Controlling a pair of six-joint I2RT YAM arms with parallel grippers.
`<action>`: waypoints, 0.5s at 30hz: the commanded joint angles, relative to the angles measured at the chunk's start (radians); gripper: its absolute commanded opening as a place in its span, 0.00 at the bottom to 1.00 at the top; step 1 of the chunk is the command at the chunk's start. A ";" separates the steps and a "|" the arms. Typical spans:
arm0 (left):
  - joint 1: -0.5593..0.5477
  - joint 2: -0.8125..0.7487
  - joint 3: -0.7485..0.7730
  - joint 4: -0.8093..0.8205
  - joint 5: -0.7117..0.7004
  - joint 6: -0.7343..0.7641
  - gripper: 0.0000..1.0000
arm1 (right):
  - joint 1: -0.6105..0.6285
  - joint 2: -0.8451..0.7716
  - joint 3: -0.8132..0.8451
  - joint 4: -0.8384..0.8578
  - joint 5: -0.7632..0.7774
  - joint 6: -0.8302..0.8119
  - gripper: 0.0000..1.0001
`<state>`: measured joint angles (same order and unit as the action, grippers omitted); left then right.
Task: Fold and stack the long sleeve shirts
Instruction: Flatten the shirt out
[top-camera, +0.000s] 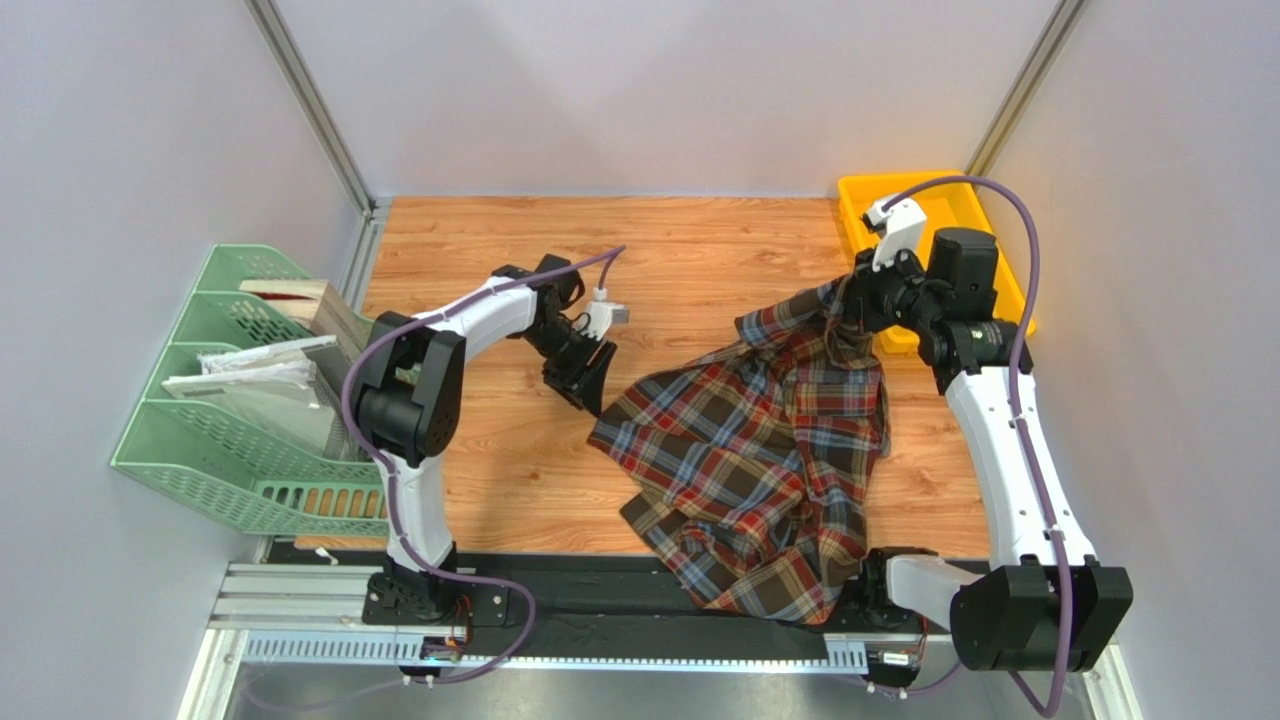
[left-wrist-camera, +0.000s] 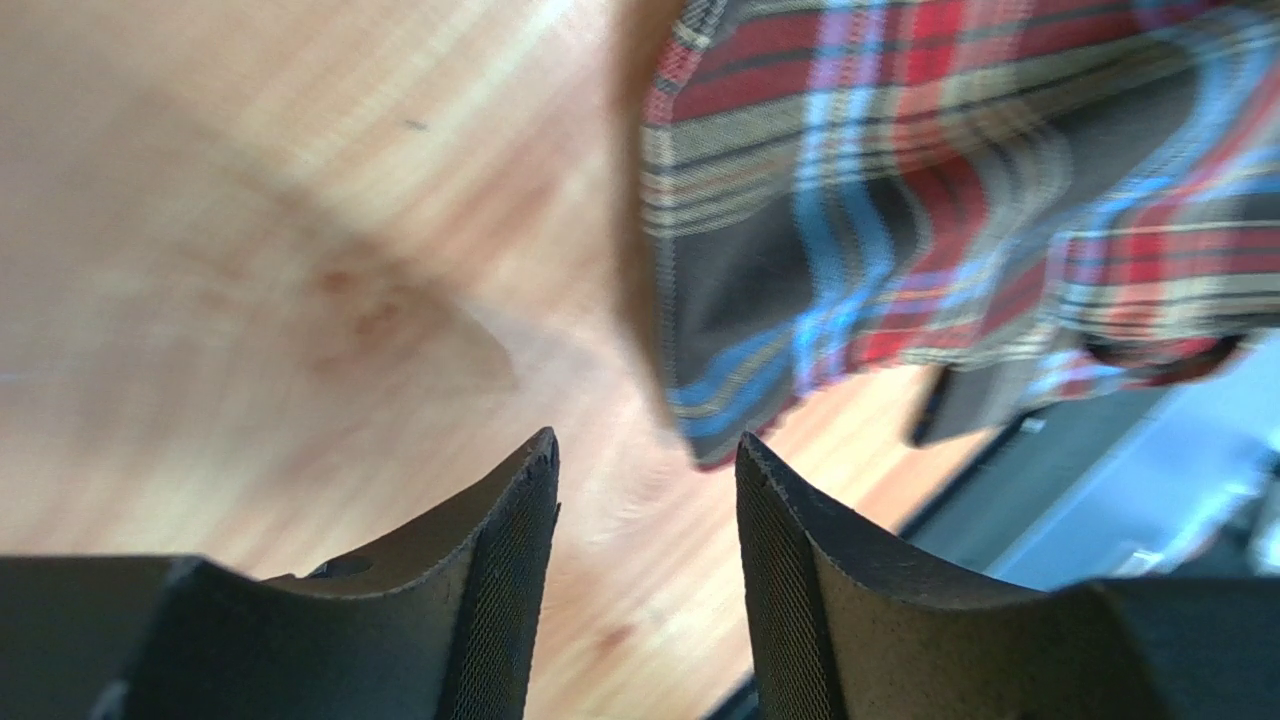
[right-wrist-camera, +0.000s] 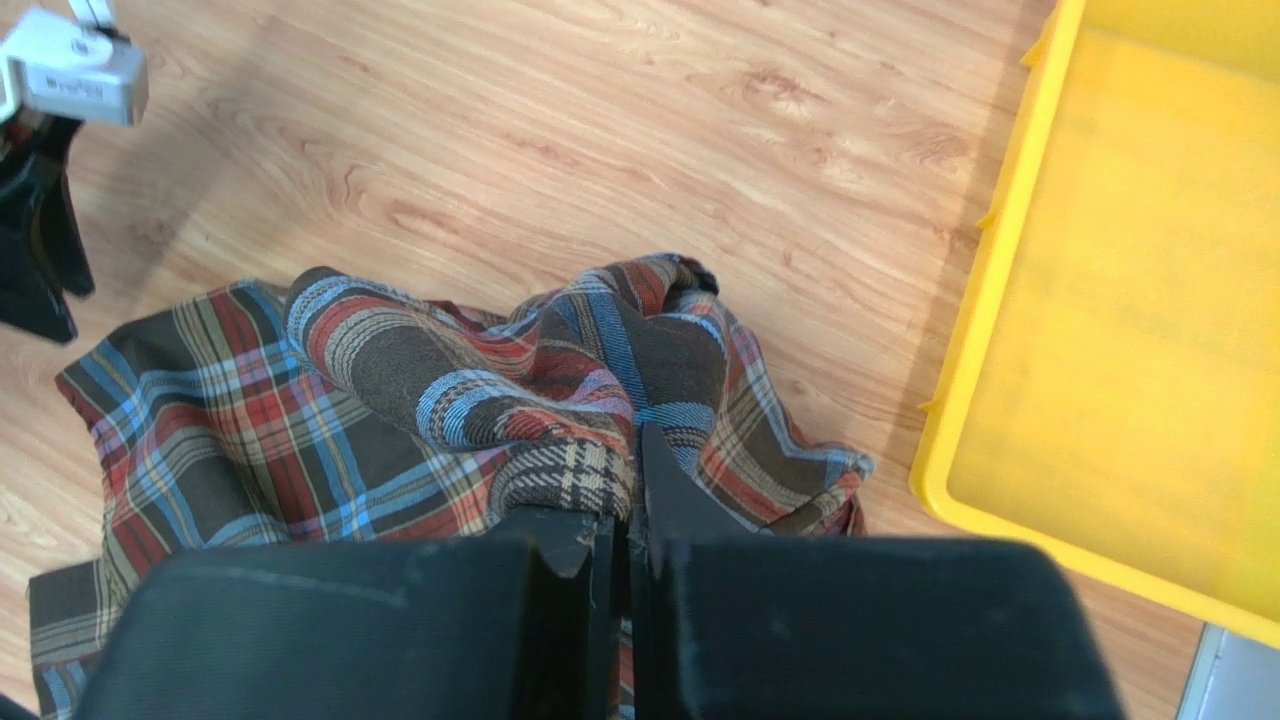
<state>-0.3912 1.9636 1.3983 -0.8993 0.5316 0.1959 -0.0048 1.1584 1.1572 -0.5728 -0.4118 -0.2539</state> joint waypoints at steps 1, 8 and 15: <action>-0.014 0.000 -0.050 0.026 0.149 -0.092 0.54 | 0.000 -0.011 0.053 0.073 0.028 0.039 0.00; -0.011 0.089 -0.079 0.109 0.215 -0.133 0.55 | -0.001 -0.012 0.079 0.067 0.033 0.044 0.00; -0.020 0.156 -0.099 0.209 0.252 -0.185 0.50 | -0.001 -0.020 0.094 0.056 0.028 0.048 0.00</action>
<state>-0.3988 2.0548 1.3209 -0.8013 0.7822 0.0296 -0.0048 1.1580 1.1984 -0.5598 -0.3908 -0.2253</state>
